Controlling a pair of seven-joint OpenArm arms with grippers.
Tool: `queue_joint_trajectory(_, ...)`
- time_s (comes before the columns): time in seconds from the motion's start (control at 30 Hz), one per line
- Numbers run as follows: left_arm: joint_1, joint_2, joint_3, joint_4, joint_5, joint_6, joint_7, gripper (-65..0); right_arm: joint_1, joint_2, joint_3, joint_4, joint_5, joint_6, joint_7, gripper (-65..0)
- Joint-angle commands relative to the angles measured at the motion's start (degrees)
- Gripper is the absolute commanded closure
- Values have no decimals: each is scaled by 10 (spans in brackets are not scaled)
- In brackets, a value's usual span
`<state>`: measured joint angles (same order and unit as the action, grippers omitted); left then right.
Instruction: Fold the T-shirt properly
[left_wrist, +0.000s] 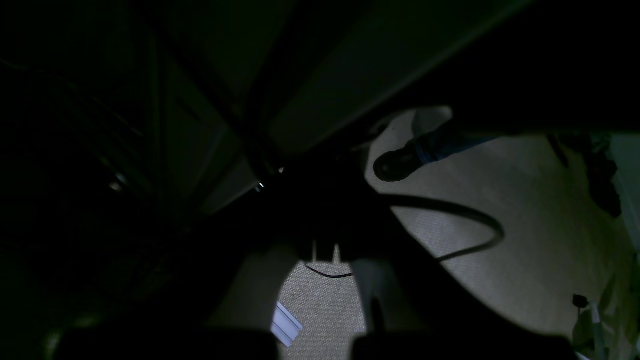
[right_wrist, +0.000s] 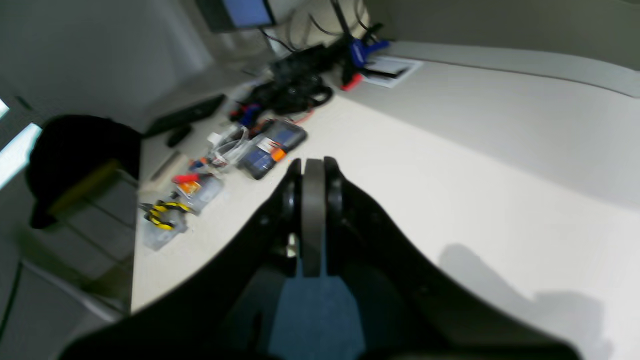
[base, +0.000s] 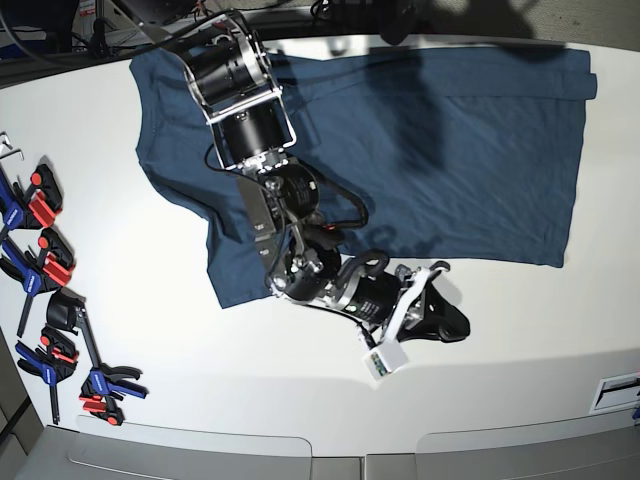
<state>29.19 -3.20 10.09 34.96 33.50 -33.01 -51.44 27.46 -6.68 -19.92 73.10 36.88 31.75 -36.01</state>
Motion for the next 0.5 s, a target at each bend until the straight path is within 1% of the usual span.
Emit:
queue_joint_trajectory(0.0,5,13,5,6,-3,-21,-66,0,19,-5,0,10,0,-5,17,0)
queue_joint_trajectory(0.1,5,13,5,6,-3,-21,-66,0,19,-5,0,10,-23,-26,17,0)
queue_joint_trajectory(0.2,5,13,5,6,-3,-21,-66,0,19,-5,0,10,-35,-31,19,0)
queue_joint_trajectory(0.27,5,13,5,6,-3,-21,-66,0,19,-5,0,10,-32,-31,36,0)
queue_joint_trajectory(0.33,5,13,5,6,-3,-21,-66,0,19,-5,0,10,-20,-31,73,0)
queue_joint_trajectory(0.47,5,13,5,6,-3,-21,-66,0,19,-5,0,10,28,-30,198,0)
